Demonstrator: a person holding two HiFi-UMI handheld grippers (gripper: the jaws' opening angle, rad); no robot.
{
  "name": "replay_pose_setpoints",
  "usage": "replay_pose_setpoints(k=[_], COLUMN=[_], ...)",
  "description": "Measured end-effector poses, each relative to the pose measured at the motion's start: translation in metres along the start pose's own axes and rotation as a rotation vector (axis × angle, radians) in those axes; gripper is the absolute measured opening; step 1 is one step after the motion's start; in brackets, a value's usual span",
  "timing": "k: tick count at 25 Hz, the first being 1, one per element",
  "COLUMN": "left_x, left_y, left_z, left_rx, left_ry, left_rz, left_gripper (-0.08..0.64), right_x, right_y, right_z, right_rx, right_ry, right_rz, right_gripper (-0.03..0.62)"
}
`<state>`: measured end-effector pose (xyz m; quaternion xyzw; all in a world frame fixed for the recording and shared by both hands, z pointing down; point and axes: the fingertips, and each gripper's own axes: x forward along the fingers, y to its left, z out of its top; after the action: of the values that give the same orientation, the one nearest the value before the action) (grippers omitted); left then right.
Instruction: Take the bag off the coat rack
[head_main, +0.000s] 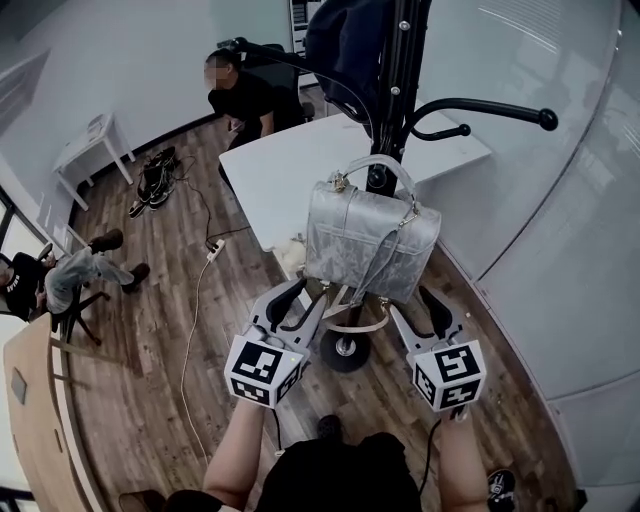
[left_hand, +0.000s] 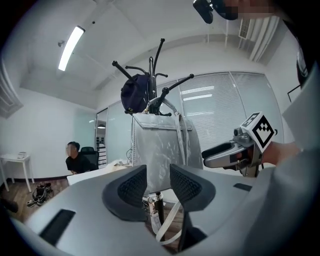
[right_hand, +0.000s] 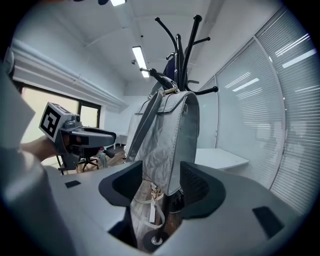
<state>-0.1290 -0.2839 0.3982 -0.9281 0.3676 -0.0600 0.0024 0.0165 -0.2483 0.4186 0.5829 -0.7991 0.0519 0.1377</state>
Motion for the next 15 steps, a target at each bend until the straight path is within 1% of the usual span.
replay_pose_setpoints(k=[5, 11, 15], left_x=[0.015, 0.034, 0.046], left_y=[0.011, 0.016, 0.018], left_z=[0.007, 0.017, 0.023], left_rx=[0.038, 0.104, 0.094], left_ry=[0.002, -0.009, -0.027], left_rz=[-0.028, -0.100, -0.142], left_gripper=[0.262, 0.319, 0.347], right_x=[0.007, 0.019, 0.024], right_y=[0.001, -0.001, -0.006], right_z=[0.010, 0.018, 0.029], right_rx=[-0.030, -0.048, -0.047], right_ry=[0.012, 0.006, -0.015], right_rz=[-0.005, -0.011, -0.019], right_gripper=[0.253, 0.276, 0.288])
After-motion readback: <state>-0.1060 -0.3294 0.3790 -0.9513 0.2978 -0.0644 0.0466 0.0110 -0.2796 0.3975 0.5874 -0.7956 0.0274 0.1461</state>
